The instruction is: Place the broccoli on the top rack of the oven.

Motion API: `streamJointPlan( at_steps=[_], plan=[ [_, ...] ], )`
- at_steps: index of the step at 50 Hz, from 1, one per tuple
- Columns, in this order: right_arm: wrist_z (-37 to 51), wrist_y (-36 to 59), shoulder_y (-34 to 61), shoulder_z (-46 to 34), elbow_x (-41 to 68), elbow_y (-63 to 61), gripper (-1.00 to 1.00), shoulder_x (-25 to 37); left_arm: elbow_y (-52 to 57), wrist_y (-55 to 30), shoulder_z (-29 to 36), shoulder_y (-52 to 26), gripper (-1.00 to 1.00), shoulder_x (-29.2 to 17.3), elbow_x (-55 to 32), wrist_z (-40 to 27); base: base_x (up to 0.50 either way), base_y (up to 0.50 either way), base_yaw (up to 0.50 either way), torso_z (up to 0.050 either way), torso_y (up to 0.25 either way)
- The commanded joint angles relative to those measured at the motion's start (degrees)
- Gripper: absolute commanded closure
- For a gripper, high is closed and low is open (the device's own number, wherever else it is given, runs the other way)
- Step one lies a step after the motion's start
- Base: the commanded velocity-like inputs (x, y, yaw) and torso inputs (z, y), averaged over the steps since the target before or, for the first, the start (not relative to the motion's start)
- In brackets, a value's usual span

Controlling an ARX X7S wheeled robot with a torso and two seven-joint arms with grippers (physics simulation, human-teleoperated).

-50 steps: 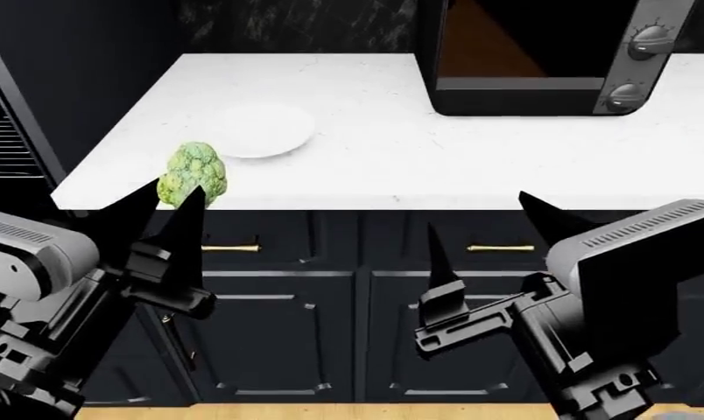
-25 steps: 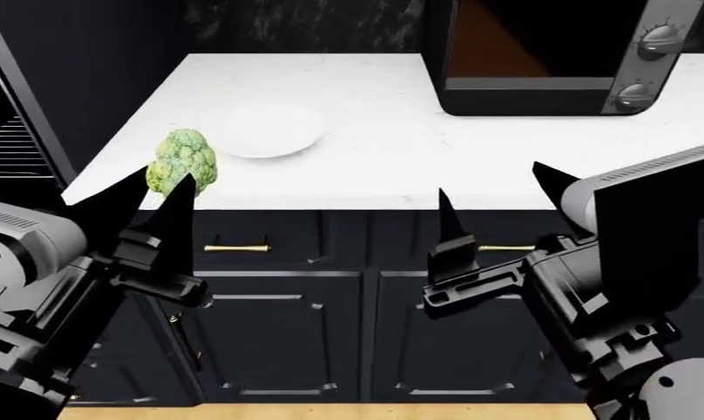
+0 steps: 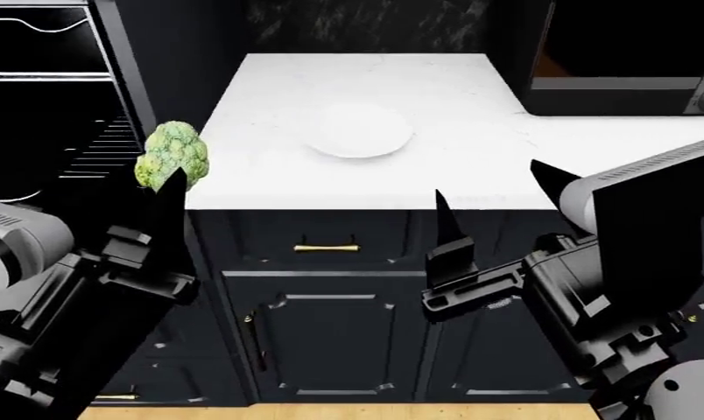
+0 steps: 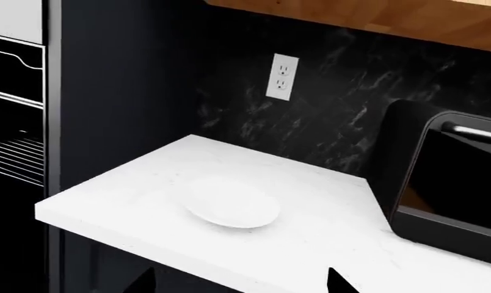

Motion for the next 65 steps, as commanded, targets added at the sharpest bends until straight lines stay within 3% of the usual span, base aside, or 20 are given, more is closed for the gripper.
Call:
streamJointPlan(
  at_steps=[1, 42, 46, 65],
  plan=[
    [-0.2, -0.7, -0.8, 0.5, -0.2, -0.9, -1.0, 0.5, 0.7, -0.1, -0.3, -0.4, 1.0, -0.6, -1.3, -1.0, 0.0, 0.5, 0.0, 0.0, 0.0],
    [-1.2, -1.5, -1.6, 0.4, -1.1, -1.2, -1.0, 1.4, 0.7, 0.1, 1.3, -1.7, 1.0, -1.1, -1.5, -1.8, 0.0, 0.5, 0.0, 0.0, 0.0],
    [2.4, 0.0, 3.8, -2.2, 3.8, 0.3, -1.0, 1.5, 0.5, 0.2, 1.5, -1.8, 1.0, -1.1, -1.4, -1.8, 0.0, 0.5, 0.0, 0.0, 0.0],
    [5.1, 0.5, 8.3, -4.6, 7.4, 1.8, -1.0, 1.1, -0.4, 0.7, 2.5, -2.5, 1.0, -0.9, -0.7, -1.1, 0.0, 0.5, 0.0, 0.0, 0.001]
  ],
)
